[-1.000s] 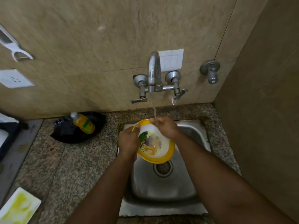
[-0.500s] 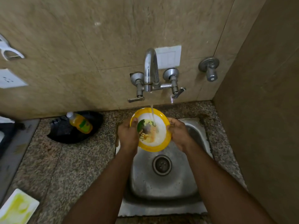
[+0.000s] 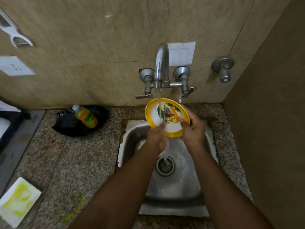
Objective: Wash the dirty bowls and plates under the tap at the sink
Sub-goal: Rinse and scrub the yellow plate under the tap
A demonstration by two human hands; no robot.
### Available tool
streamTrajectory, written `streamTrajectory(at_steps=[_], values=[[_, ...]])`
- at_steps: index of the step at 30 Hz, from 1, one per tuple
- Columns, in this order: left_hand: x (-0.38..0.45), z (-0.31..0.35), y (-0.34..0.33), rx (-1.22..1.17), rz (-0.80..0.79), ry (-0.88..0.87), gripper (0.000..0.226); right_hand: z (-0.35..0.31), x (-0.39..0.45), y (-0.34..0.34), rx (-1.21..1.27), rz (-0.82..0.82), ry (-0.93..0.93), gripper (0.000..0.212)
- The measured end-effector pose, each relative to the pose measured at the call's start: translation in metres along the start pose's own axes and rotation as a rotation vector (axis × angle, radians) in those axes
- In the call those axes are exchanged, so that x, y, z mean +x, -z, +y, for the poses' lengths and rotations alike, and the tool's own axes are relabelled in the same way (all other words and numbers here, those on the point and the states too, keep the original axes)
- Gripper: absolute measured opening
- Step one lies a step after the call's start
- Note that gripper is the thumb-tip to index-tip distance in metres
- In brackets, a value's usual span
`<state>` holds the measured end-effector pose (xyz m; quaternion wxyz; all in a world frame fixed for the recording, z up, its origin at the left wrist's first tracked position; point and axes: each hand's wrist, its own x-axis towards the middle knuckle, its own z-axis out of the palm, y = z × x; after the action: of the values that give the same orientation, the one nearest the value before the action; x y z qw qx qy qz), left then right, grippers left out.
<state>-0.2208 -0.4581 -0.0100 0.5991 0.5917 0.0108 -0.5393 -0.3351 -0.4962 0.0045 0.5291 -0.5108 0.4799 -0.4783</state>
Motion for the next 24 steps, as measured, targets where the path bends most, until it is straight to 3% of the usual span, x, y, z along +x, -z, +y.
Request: streamTrajectory(at_steps=[4, 7, 13, 17, 21, 24], values=[[0.006, 0.016, 0.007, 0.110, -0.007, 0.001, 0.043, 0.008, 0.007, 0.010, -0.009, 0.046, -0.135, 0.051], [-0.003, 0.035, 0.028, 0.233, 0.032, -0.031, 0.055, 0.012, 0.009, 0.011, -0.036, -0.007, -0.299, 0.048], [-0.047, 0.060, 0.053, 0.457, 0.098, -0.190, 0.023, 0.008, -0.011, -0.015, 0.026, -0.122, -0.529, 0.032], [-0.068, 0.077, 0.058, 0.650, 0.136, -0.258, 0.014, 0.012, -0.002, -0.031, -0.008, -0.220, -0.626, 0.018], [-0.078, 0.090, 0.048, 0.730, 0.104, -0.336, 0.023, 0.011, 0.004, -0.043, 0.019, -0.279, -0.698, 0.013], [-0.074, 0.100, 0.035, 0.642, 0.136, -0.260, 0.038, 0.004, -0.005, -0.036, 0.032, -0.336, -0.815, 0.025]])
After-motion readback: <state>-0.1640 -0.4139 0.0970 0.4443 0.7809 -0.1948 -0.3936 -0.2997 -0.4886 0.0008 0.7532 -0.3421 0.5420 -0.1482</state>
